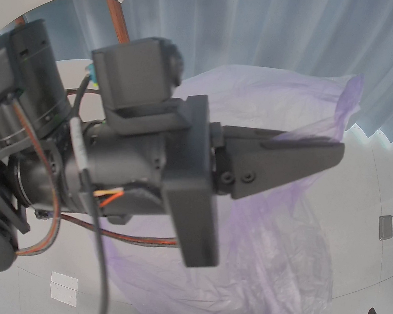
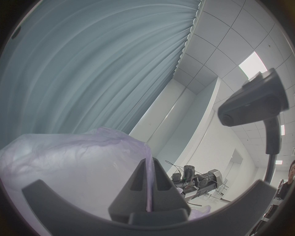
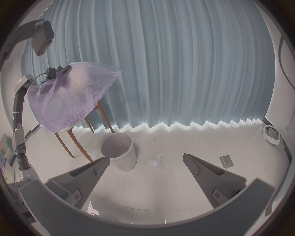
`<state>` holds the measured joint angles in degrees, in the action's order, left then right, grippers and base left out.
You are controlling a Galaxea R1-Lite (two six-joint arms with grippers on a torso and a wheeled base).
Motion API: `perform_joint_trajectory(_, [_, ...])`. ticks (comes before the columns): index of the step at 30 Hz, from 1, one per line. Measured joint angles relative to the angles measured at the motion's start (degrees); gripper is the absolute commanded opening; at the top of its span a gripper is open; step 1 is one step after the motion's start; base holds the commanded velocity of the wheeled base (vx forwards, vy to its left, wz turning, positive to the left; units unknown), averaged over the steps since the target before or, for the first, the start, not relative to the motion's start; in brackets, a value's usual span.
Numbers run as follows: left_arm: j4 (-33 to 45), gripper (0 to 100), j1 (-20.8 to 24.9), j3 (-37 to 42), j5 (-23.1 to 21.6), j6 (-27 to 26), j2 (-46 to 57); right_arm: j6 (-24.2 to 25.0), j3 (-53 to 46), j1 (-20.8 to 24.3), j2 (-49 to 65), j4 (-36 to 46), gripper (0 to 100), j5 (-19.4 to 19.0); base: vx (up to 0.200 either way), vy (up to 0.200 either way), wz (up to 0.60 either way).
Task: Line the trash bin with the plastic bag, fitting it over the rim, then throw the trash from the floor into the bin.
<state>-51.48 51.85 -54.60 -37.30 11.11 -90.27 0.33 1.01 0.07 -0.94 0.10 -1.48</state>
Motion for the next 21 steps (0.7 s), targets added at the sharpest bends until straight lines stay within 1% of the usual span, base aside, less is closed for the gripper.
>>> perform_joint_trajectory(5, [-0.71, 0, 0.66, -4.00, -0.02, 3.23, -3.94, 0.02, 0.00, 0.00, -0.02, 0.00, 100, 0.00, 0.000, 0.000, 0.00])
perform_joint_trajectory(9, [-2.62, 0, 0.66, -5.67, -0.05, 3.89, -6.31, 0.00, 0.00, 0.00, -0.02, 0.00, 100, 0.00, 0.000, 0.000, 0.00])
perform_joint_trajectory(15, [-2.96, 0, -0.94, -6.61, 0.06, 3.72, -8.29, 0.02, 0.00, 0.00, -0.02, 0.00, 100, 0.00, 0.000, 0.000, 0.00])
perform_joint_trajectory(21, [-3.45, 0, -4.35, -4.57, 0.13, 1.65, -9.47, 0.00, 0.00, 0.00, -0.02, 0.00, 100, 0.00, 0.000, 0.000, 0.00])
